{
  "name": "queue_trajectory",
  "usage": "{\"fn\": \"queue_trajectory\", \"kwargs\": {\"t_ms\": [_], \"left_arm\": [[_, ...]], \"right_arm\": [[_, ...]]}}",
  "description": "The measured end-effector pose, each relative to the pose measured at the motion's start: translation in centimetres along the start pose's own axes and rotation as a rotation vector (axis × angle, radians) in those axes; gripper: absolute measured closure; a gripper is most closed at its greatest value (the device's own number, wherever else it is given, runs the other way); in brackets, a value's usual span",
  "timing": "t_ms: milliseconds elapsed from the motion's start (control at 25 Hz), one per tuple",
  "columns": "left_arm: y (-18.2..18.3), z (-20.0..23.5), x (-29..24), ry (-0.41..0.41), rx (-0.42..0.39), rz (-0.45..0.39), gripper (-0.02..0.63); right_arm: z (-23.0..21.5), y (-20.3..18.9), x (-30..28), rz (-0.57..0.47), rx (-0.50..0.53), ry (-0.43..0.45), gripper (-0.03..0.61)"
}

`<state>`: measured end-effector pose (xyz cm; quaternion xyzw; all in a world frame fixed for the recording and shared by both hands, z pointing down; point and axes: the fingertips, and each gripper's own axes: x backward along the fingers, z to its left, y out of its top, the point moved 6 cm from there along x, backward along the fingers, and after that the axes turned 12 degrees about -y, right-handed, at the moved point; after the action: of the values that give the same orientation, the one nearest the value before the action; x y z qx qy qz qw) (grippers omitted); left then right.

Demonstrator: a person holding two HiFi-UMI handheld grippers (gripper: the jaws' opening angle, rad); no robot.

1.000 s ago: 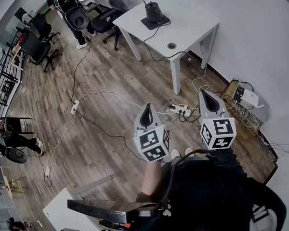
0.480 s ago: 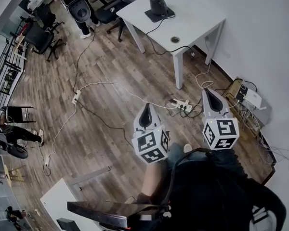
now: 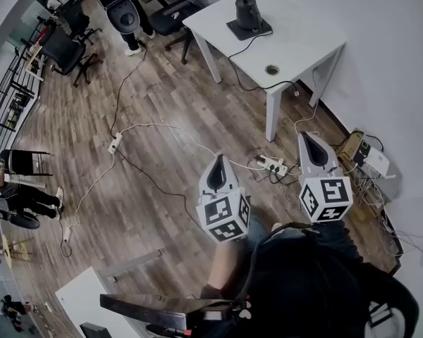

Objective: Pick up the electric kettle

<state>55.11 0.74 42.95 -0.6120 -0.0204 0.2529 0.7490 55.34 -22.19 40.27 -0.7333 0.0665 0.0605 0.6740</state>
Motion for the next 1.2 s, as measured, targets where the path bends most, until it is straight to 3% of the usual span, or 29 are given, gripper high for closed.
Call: {"fn": "queue_trajectory", "kwargs": {"t_ms": [400,800,1200], "left_arm": [[5.8,9.3,-6.1,-0.001,-0.004,-0.026,0.614],[8.1,18.3,-8.9,0.02,0.021,-0.014,0.614],[8.5,24.4,-9.3,0.018,0.029,-0.01,0.614]], "right_arm": [[6.1,2.4,-10.2,-0.02,0.038,-0.026,0.577],[12.6,3.2,-17.8,-0.034,0.054,-0.055,0.577],[18.8,2.3,-21.9,-0.037,0.059,-0.038,0.577]]}}
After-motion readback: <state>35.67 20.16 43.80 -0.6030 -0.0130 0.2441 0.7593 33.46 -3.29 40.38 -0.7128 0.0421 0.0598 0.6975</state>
